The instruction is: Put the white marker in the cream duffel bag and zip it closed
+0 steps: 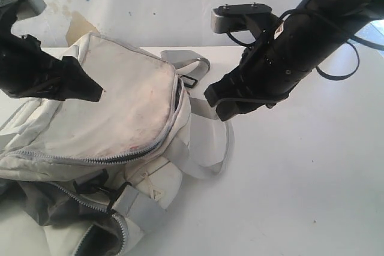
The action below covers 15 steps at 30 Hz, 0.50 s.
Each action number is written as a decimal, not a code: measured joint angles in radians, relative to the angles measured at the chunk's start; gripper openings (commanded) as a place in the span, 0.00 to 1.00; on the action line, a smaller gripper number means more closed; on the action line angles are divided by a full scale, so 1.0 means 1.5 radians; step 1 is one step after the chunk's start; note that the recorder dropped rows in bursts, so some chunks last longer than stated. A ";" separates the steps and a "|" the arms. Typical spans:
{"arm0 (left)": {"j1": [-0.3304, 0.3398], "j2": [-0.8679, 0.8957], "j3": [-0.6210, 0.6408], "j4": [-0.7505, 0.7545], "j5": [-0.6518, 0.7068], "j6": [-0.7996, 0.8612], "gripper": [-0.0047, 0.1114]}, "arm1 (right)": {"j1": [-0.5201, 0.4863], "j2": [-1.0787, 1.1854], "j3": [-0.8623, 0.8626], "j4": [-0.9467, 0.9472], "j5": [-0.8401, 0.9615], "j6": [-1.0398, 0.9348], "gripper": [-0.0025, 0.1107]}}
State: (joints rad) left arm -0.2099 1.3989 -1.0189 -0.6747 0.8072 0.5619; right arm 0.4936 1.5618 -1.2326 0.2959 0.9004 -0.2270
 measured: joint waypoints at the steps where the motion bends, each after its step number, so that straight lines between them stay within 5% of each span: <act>1: 0.000 -0.009 -0.002 0.017 -0.003 -0.010 0.74 | 0.000 0.000 0.000 0.000 -0.001 0.000 0.39; 8: 0.000 -0.038 -0.002 0.224 -0.014 -0.217 0.74 | 0.000 0.000 0.000 0.000 -0.008 0.000 0.39; 15: 0.000 -0.038 -0.002 0.320 -0.014 -0.335 0.74 | 0.000 0.010 0.000 -0.003 -0.015 0.000 0.39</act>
State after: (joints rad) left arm -0.2099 1.3413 -1.0219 -0.1952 0.7856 0.0595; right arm 0.4936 1.5775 -1.2326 0.2913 0.8779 -0.2270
